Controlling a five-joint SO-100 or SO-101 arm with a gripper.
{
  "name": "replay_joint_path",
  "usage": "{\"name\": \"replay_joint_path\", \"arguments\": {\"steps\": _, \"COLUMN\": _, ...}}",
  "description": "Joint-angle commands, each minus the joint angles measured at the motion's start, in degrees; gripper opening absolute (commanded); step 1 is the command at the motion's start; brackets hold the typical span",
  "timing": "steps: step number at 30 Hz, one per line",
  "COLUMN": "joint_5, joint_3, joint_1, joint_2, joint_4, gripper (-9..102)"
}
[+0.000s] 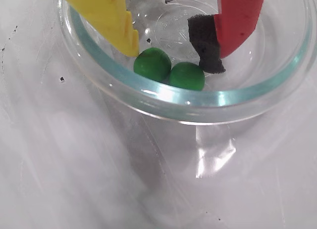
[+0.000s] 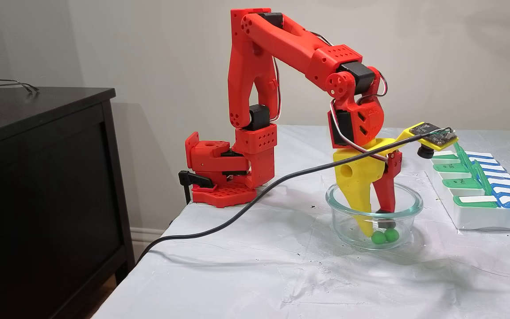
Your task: Sort medicines into box.
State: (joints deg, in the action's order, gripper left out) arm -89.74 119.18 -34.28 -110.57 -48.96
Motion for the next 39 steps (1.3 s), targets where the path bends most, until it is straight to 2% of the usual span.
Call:
{"name": "replay_joint_path", "arguments": {"steps": 1, "joint_5": 3.25, "joint_3": -5.10, "joint_1": -0.44, "joint_2": -0.79, "joint_4": 2.02, "gripper": 21}}
{"name": "replay_joint_path", "arguments": {"steps": 8, "joint_5": 8.00, "joint_3": -1.58, "joint_1": 1.14, "joint_2": -2.55, "joint_4": 5.45, "gripper": 23}}
{"name": "replay_joint_path", "arguments": {"steps": 19, "joint_5": 9.76, "joint_3": 5.19, "joint_1": 3.43, "joint_2": -5.01, "joint_4": 9.23, "gripper": 24}}
{"name": "replay_joint_path", "arguments": {"steps": 39, "joint_5": 17.84, "joint_3": 7.47, "joint_1": 3.87, "joint_2": -7.82, "joint_4": 14.15, "gripper": 21}}
